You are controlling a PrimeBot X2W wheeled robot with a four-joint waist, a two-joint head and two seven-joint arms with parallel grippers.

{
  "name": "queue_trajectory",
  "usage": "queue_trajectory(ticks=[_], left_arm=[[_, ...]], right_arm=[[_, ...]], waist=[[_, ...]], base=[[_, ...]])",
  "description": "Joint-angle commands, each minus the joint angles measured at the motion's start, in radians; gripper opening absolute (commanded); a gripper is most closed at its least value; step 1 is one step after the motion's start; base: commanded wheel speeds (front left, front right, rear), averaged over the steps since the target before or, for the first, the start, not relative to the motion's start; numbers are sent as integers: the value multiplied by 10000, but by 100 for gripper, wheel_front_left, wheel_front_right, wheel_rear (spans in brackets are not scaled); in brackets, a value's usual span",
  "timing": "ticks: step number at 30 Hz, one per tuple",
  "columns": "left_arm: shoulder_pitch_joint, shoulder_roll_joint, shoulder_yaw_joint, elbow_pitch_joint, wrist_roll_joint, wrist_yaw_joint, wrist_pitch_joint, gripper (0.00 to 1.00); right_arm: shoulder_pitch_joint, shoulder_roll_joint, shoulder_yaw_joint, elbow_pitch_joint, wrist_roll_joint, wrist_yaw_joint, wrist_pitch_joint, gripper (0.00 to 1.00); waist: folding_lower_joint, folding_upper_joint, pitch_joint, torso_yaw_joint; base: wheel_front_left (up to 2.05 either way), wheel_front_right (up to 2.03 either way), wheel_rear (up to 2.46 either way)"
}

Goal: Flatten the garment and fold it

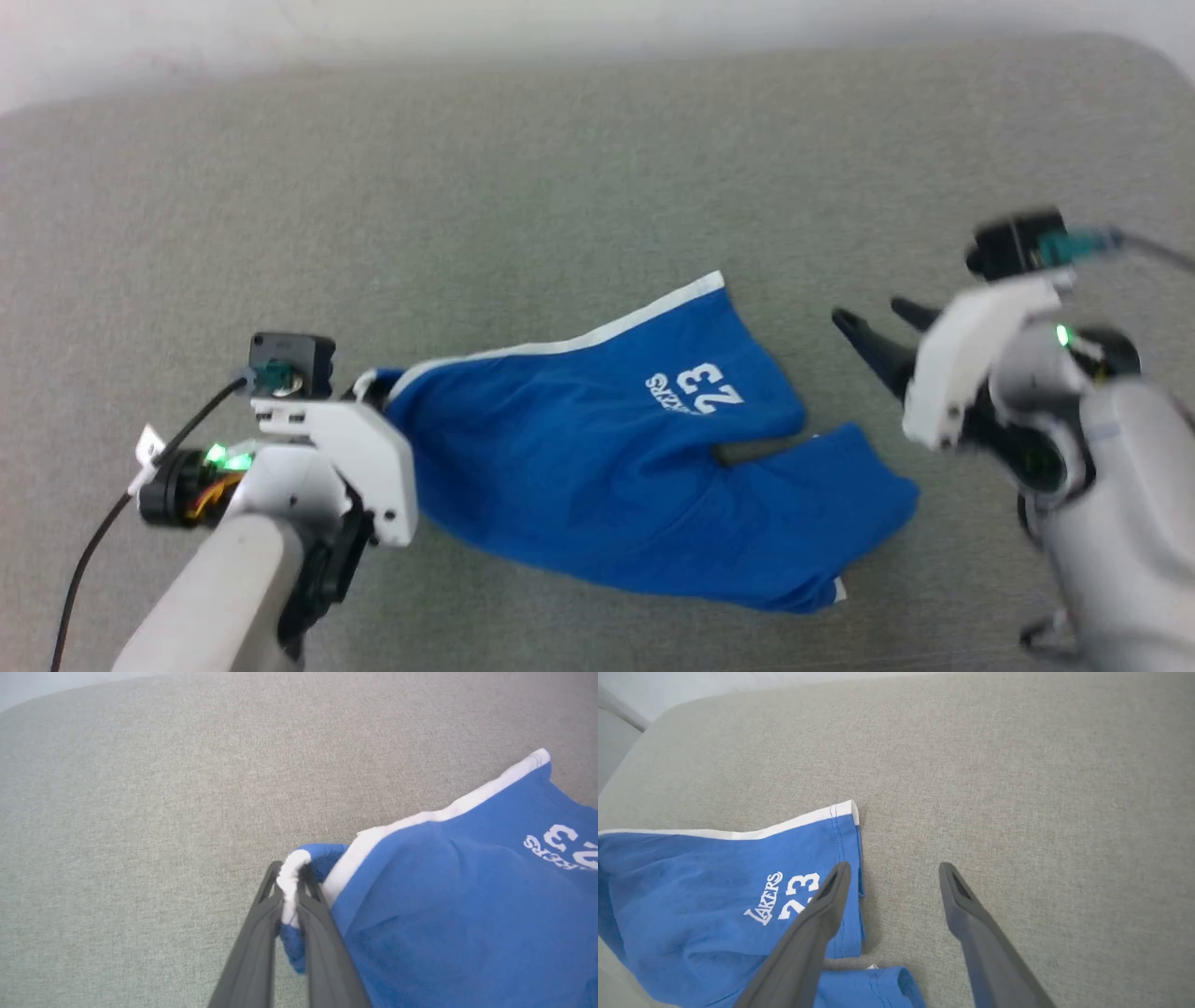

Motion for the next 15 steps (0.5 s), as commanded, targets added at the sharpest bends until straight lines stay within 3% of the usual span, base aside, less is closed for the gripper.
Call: queue_trajectory(ticks=[1, 8, 15], left_arm=[[-298, -109, -3, -240, 132, 75, -169, 0], [-894, -471, -268, -713, 198, -69, -275, 0], [-1270, -727, -479, -753, 259, -208, -457, 0]], right_arm=[[-927, -165, 443, 560, 334, -9, 492, 100], [-3539, -719, 2172, 2042, 1333, -9, 2137, 100], [-4905, -788, 3292, 3227, 1587, -9, 2399, 100]], waist=[[-2, -1, 632, 534], [-2, -1, 1655, 1271], [-2, -1, 2240, 1623]], base=[[0, 0, 0], [0, 0, 0], [0, 0, 0]])
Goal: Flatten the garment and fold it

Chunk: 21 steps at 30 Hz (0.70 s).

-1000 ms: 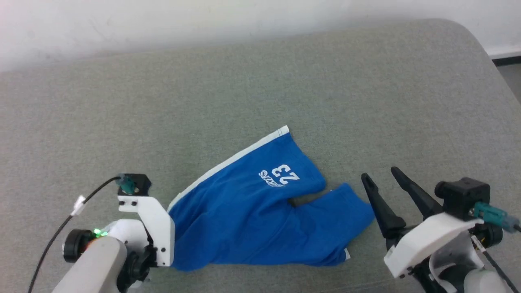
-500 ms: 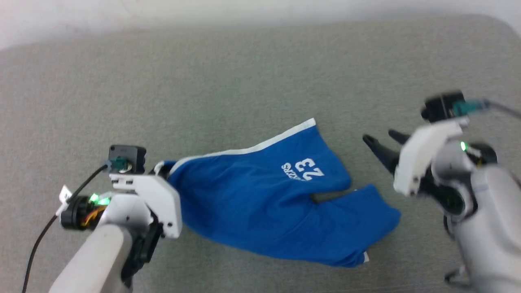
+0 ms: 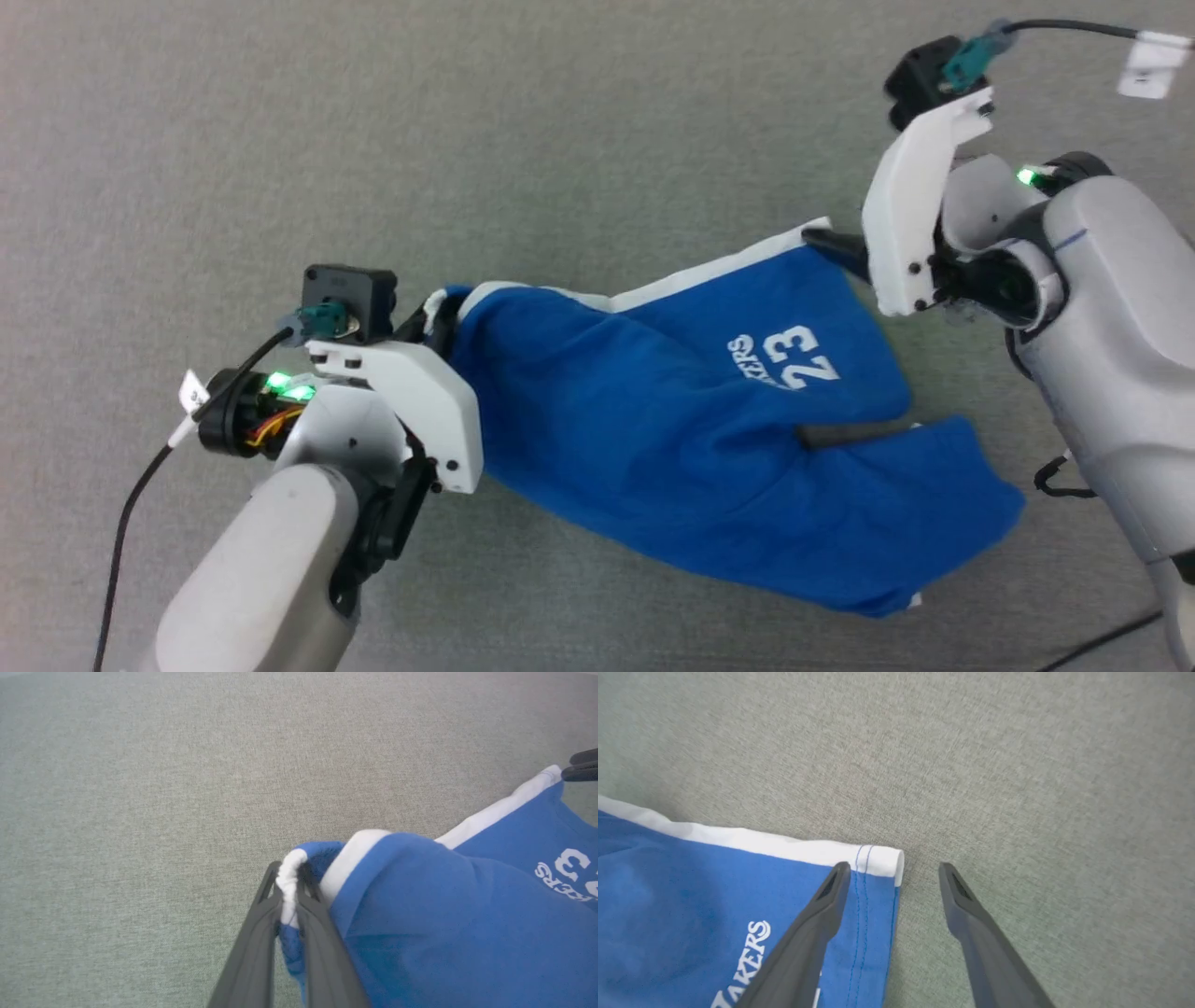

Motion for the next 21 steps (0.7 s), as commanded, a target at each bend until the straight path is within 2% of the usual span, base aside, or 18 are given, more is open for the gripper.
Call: queue_trajectory(ticks=[1, 7, 8, 9, 10, 17, 21], left_arm=[[-134, -59, -33, -14, 86, -72, -93, 0], [-91, -156, -89, 113, 35, -95, -279, 0], [-72, -153, -87, 129, 22, -95, -295, 0], [-56, -149, -82, 144, 5, -93, -302, 0], [-41, -139, -75, 158, -9, -92, -307, 0], [46, -43, -27, 278, -117, -72, -254, 0], [13, 24, 26, 413, -219, -97, -166, 0]], right_arm=[[-119, 16, 235, 178, 77, -9, 90, 100], [19, -127, 1871, 836, 742, -9, 1463, 100], [74, -185, 2074, 874, 877, -9, 1692, 49], [115, -239, 2215, 887, 1038, -9, 1851, 20], [150, -284, 2315, 901, 1195, -9, 1973, 0], [117, -563, 2909, 632, 1956, -9, 2109, 0], [5, -745, 3080, 380, 2270, -9, 1581, 0]], waist=[[-2, 0, 538, 511], [-2, 0, 608, 623], [-2, 0, 607, 627], [-2, 0, 607, 631], [-2, 0, 605, 627], [-2, 0, 451, 520], [-2, 0, 33, 415]], base=[[0, 0, 0], [0, 0, 0], [0, 0, 0], [0, 0, 0], [0, 0, 0], [0, 0, 0], [0, 0, 0]])
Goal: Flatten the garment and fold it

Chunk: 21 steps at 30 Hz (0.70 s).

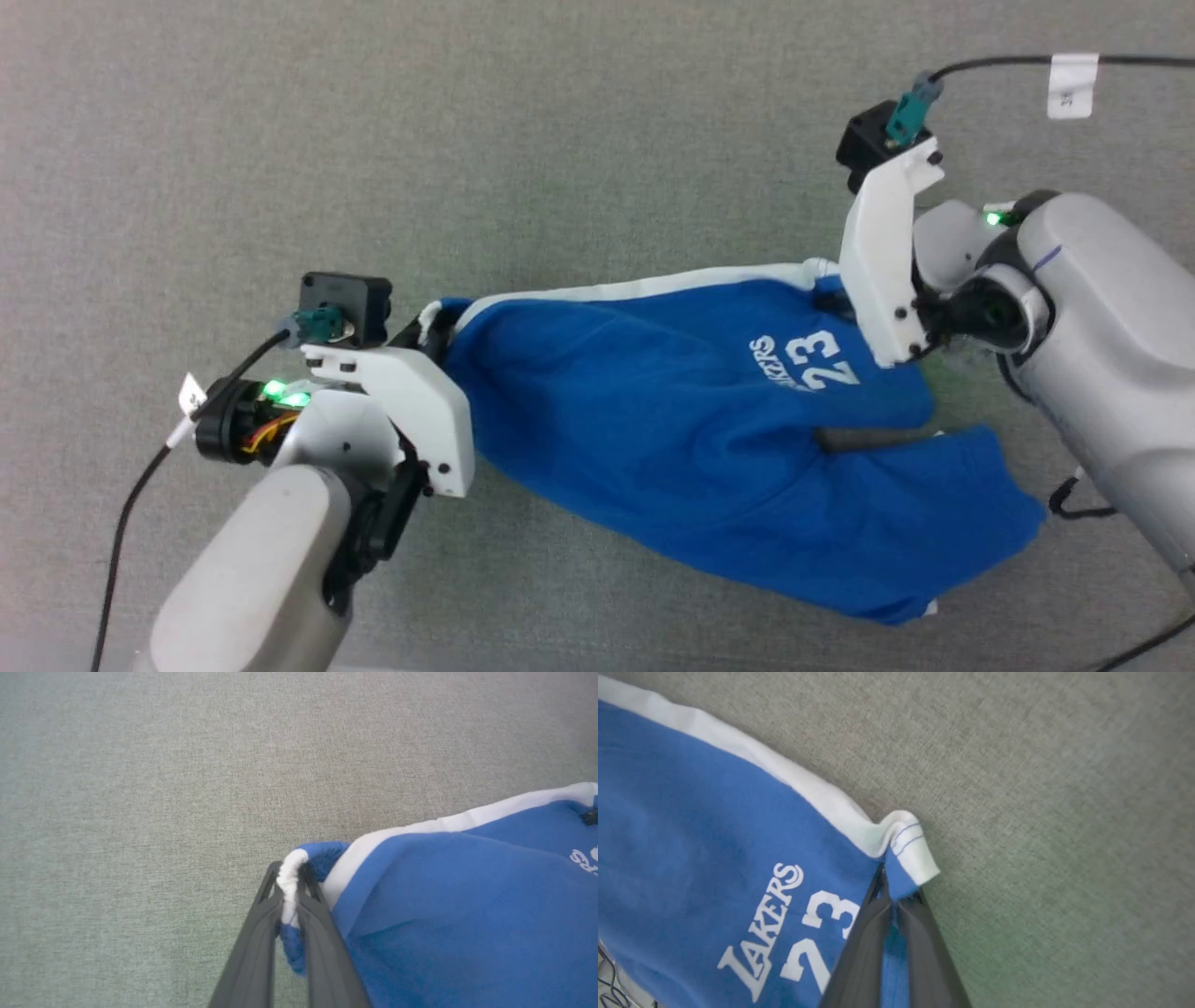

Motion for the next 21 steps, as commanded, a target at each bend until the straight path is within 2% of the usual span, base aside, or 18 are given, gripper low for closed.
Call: queue_trajectory(ticks=[1, 8, 12, 17, 21], left_arm=[[-31, 107, 76, 63, -28, -27, 35, 0], [-894, 487, 461, 421, -228, -143, 566, 0], [-2091, 556, 551, 896, -485, -545, 1187, 0], [-4307, 377, 533, 2298, -511, -1059, 1698, 0], [-6360, 188, 531, 3583, -149, -1298, 1487, 0]], right_arm=[[542, 1, 299, 90, 152, -7, -98, 0], [50, -290, 209, -86, 527, -7, -1899, 0], [-384, -416, 76, 159, 597, -7, -2845, 0], [-1477, -434, -309, 868, 497, -7, -3923, 0], [-2850, -372, -730, 1457, 181, -7, -4984, 0]], waist=[[-1, 0, -373, -127], [-1, 0, -1643, -605], [-1, 0, -2011, -845], [-1, 0, -1807, -1073], [-1, 0, -1131, -1287]], base=[[0, 0, 0], [0, 0, 0], [0, 0, 0], [0, 0, 0], [0, 0, 0]])
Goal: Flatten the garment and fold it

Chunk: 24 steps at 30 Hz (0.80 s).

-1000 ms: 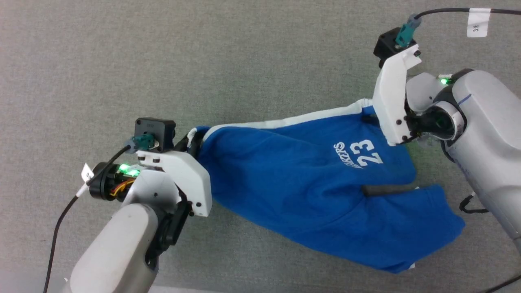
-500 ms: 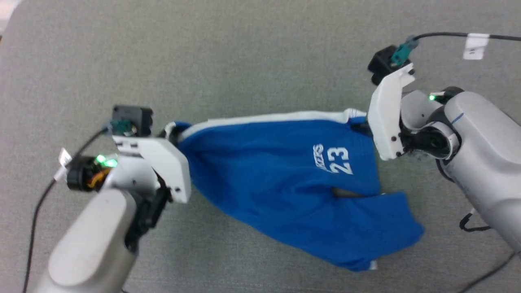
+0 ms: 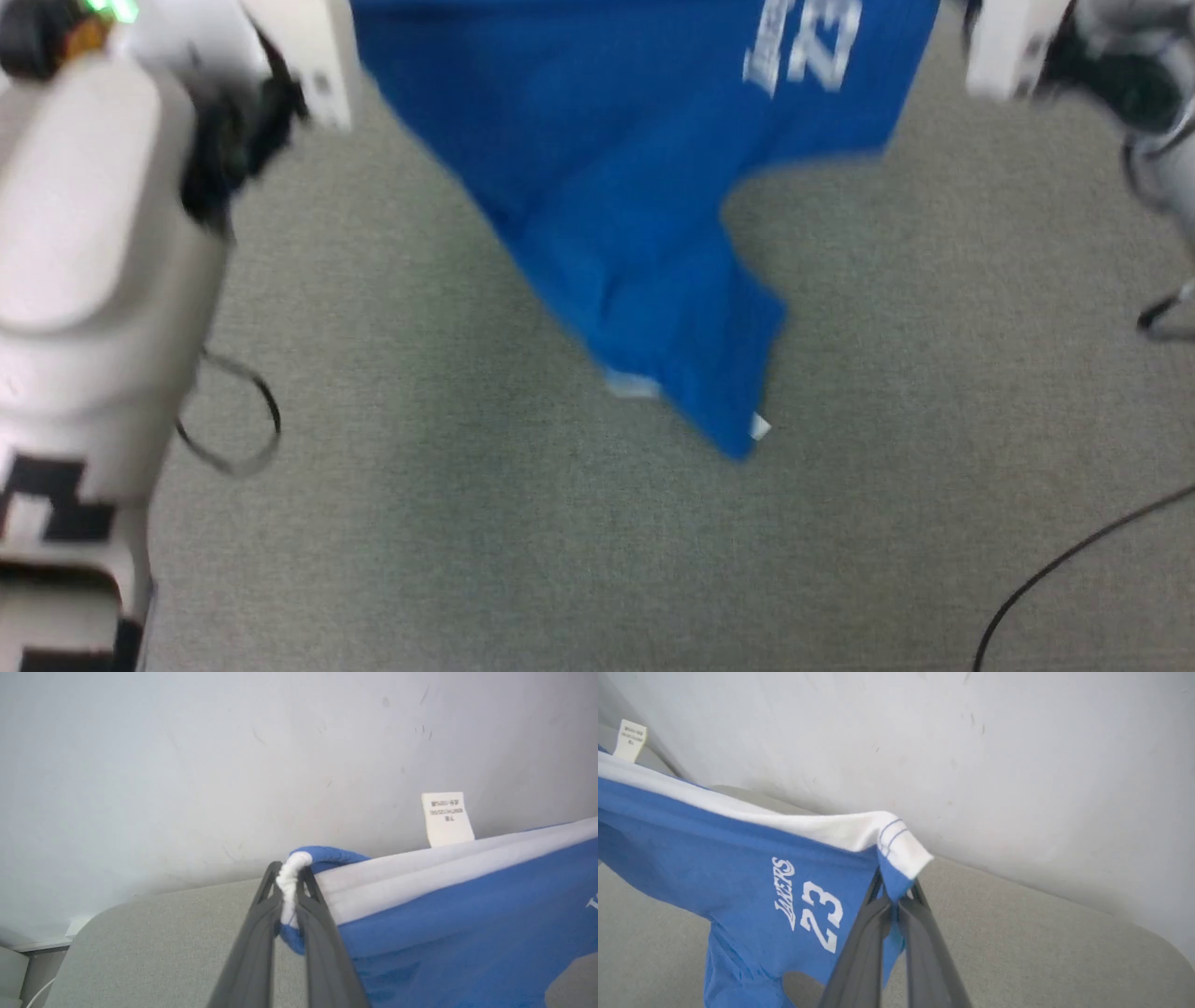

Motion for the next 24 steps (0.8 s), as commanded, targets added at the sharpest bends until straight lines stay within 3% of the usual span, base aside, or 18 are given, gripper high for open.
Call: queue_trajectory(ticks=[1, 12, 18, 24], left_arm=[[-753, -20, 108, 456, 230, -9, -263, 0], [-5424, -365, 586, 2995, 1086, 147, -2600, 0], [-6231, -594, 813, 4232, 1071, 258, -3808, 0], [-5915, -928, 1092, 5355, 731, 384, -4716, 0]], right_arm=[[-612, 12, -161, 268, -238, -23, -444, 0], [-4508, 479, -958, 1310, -1231, -23, -3730, 0], [-5177, 935, -501, 1678, -1265, -23, -4418, 0], [-4773, 1298, 315, 2023, -1102, -23, -4668, 0]], waist=[[0, 0, 733, -317], [0, 0, 2703, -921], [0, 0, 3456, -1116], [0, 0, 3953, -1100]], base=[[0, 0, 0], [0, 0, 0], [0, 0, 0], [0, 0, 0]])
